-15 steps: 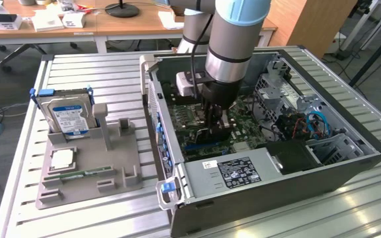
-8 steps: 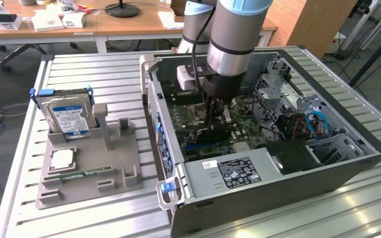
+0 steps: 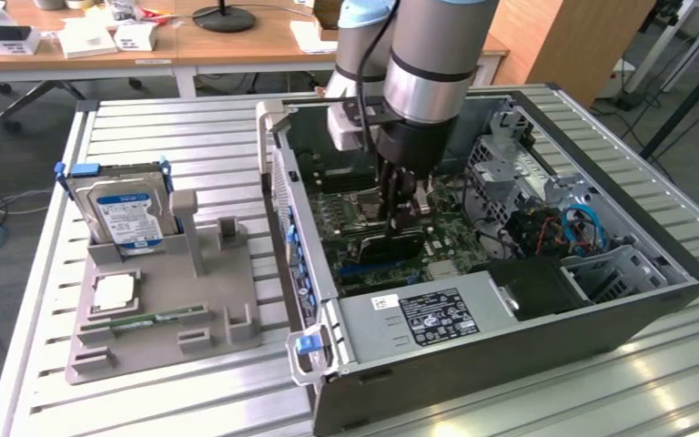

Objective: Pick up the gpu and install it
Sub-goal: 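Insert the gpu into the slot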

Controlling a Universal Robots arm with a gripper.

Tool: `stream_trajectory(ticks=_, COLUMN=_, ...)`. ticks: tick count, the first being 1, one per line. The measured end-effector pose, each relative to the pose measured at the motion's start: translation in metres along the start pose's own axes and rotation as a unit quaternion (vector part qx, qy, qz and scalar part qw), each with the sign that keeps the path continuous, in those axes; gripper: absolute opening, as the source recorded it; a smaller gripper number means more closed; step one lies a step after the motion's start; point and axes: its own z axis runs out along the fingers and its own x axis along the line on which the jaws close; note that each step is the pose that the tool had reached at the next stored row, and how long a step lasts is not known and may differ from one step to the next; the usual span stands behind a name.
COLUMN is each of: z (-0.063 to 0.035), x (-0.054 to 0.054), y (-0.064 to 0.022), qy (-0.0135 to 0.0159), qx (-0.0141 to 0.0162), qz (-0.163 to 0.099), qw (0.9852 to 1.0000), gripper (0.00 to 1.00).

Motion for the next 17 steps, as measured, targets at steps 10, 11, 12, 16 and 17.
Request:
stream_trajectory(ticks=10, z=-0.0283, x=0.000, y=-0.0010, qy=0.0000, qx=0.0000, qz=0.000, qw=1.0000, gripper=0.33)
stream_trajectory(ticks=11, z=-0.0313, x=0.000, y=-0.0011, qy=0.0000, qx=0.0000, qz=0.000, qw=1.0000, gripper=0.33)
stream_trajectory(ticks=12, z=-0.0344, x=-0.001, y=-0.0013, qy=0.0000, qx=0.0000, qz=0.001, qw=1.0000, gripper=0.33)
stream_trajectory(ticks=16, z=-0.0469, x=-0.001, y=-0.0018, qy=0.0000, qx=0.0000, qz=0.001, qw=1.0000, gripper=0.33)
stream_trajectory(ticks=17, z=-0.0498, x=-0.001, y=-0.0019, qy=0.0000, qx=0.0000, qz=0.001, qw=1.0000, gripper=0.33)
